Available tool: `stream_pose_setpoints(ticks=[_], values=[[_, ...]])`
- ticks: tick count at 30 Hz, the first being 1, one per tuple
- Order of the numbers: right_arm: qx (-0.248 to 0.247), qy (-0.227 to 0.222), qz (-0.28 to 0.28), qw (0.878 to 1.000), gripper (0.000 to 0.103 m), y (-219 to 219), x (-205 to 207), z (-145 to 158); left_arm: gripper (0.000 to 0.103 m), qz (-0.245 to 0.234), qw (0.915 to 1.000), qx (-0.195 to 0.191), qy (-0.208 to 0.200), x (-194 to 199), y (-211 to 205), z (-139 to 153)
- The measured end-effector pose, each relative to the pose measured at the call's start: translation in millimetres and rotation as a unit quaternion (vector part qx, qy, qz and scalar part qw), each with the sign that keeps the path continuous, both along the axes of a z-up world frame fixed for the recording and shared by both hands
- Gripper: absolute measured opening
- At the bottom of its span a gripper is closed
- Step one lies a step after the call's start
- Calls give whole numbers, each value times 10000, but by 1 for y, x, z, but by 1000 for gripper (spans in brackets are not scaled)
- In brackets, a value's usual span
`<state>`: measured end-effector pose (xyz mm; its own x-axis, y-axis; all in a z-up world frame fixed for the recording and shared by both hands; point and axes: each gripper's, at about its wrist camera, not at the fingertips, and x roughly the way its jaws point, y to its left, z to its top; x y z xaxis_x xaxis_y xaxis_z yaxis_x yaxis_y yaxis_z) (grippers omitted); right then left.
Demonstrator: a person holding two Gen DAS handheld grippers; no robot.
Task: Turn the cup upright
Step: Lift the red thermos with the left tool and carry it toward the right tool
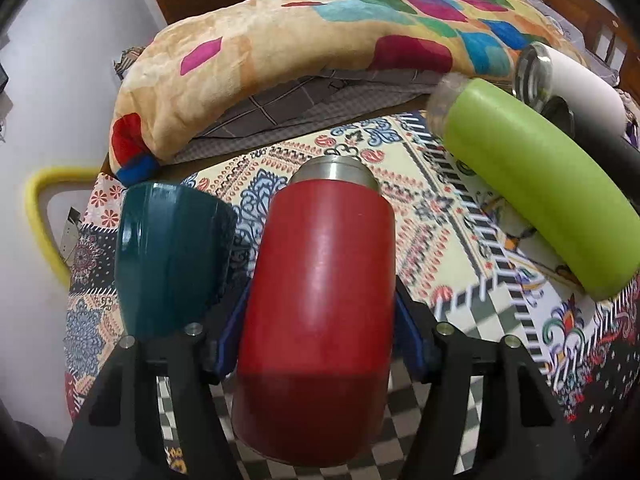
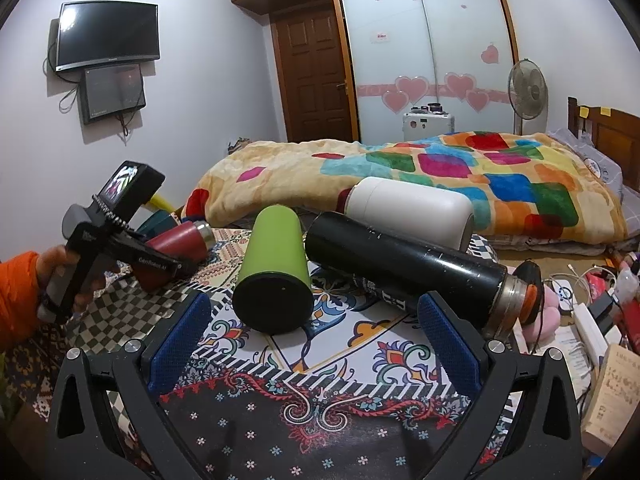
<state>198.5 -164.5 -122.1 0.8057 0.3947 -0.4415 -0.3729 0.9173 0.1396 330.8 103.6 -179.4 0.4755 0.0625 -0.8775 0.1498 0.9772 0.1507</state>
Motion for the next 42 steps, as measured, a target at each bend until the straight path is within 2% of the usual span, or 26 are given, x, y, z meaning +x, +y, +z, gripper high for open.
stream_pose_setpoints(ticks=[5, 12, 20, 27, 33, 36, 42], values=[[13, -72, 12, 10000, 103, -1, -8, 8, 65, -80, 9998, -73, -168, -31, -9, 18], [96, -219, 33, 9997, 103, -5, -25, 22, 65, -493, 9980, -234, -307, -78, -40, 46], [41, -302, -20, 9995, 103, -10, -42, 28, 65, -969, 9944, -376, -215, -114, -89, 41], [18, -164, 49, 9999, 103, -11, -51, 19, 65, -1049, 9924, -646, -17, -121, -113, 19], [-41, -102, 113, 9999, 103, -9, -55, 12, 65, -1113, 9925, -499, -39, -125, -126, 9], [-76, -44, 99, 9999, 103, -7, -51, 8, 63, -1149, 9921, -466, -178, -127, -128, 12], [-79, -13, 98, 9999, 103, -3, -47, 9, 64, -1222, 9886, -613, -630, -137, -117, 43]])
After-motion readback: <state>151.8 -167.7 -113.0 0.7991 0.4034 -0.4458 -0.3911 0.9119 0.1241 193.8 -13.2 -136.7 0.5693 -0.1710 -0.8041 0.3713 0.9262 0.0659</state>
